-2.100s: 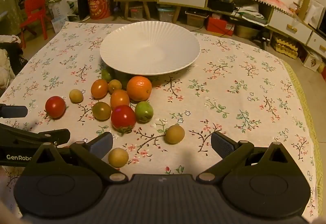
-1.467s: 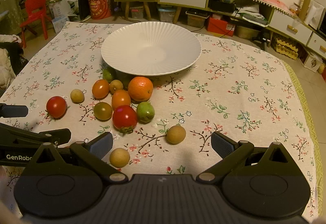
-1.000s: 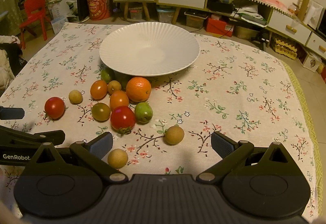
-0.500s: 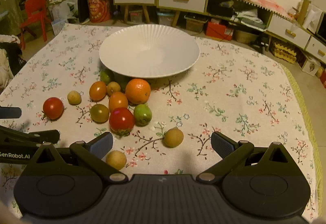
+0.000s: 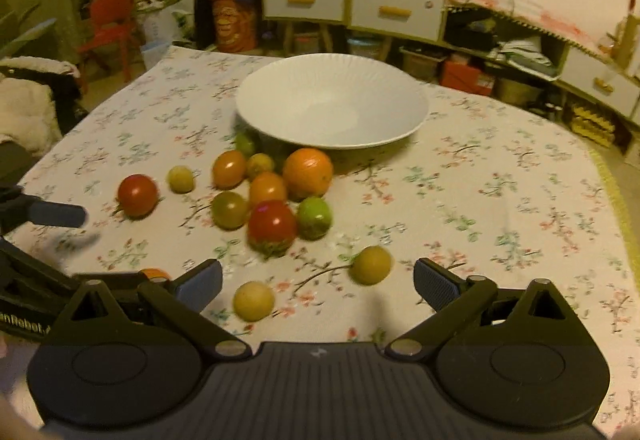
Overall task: Organize fruits
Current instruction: 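Move left gripper to the orange while right gripper moves to a small yellow-brown fruit, then close left gripper on the orange while right gripper closes on the yellow-brown fruit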
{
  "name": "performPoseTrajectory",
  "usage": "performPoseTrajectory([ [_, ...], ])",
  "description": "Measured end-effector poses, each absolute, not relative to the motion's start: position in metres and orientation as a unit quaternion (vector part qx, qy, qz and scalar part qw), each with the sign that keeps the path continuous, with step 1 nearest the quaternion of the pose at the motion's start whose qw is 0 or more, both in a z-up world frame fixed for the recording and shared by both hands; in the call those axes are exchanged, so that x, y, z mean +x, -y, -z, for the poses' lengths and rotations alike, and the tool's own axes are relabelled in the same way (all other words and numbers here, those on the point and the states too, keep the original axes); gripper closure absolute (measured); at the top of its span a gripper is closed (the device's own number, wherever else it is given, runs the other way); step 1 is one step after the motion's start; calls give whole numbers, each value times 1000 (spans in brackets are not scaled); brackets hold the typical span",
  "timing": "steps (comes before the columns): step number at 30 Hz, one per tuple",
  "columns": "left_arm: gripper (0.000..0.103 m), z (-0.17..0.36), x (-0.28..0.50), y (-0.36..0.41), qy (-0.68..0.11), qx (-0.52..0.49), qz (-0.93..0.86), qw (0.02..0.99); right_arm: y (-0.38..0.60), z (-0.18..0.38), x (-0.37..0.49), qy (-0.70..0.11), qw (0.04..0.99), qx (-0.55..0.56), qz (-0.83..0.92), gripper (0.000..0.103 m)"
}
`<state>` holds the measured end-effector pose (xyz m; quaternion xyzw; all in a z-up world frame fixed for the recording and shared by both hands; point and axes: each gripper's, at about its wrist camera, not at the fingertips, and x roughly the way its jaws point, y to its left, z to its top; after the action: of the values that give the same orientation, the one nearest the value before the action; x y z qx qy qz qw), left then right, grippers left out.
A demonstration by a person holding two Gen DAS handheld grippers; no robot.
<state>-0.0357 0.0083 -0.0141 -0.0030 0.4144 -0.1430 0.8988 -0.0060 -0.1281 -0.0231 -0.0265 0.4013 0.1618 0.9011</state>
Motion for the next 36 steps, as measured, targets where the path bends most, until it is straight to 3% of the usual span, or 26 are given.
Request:
performPoseTrajectory([
  [6, 19, 25, -40, -1, -421, 5, 168, 891, 130, 29, -8, -409, 896, -20, -170, 13],
  [8, 30, 27, -42, 1, -421, 7, 172, 890, 133, 32, -6, -410, 898, -22, -159, 15],
  [13, 44, 36, -41, 0, -434, -20, 190, 881, 149, 42, 3, -420, 898, -12, -129, 27],
  [22, 60, 38, -41, 0, -419, -16, 179, 890, 151, 54, 12, -426, 896, -13, -128, 44],
  [28, 76, 39, -41, -1, -417, -9, 176, 892, 149, 55, 14, -417, 899, -17, -133, 45],
  [36, 78, 39, -39, 2, -418, 1, 178, 891, 150, 53, 16, -412, 900, -17, -139, 57],
])
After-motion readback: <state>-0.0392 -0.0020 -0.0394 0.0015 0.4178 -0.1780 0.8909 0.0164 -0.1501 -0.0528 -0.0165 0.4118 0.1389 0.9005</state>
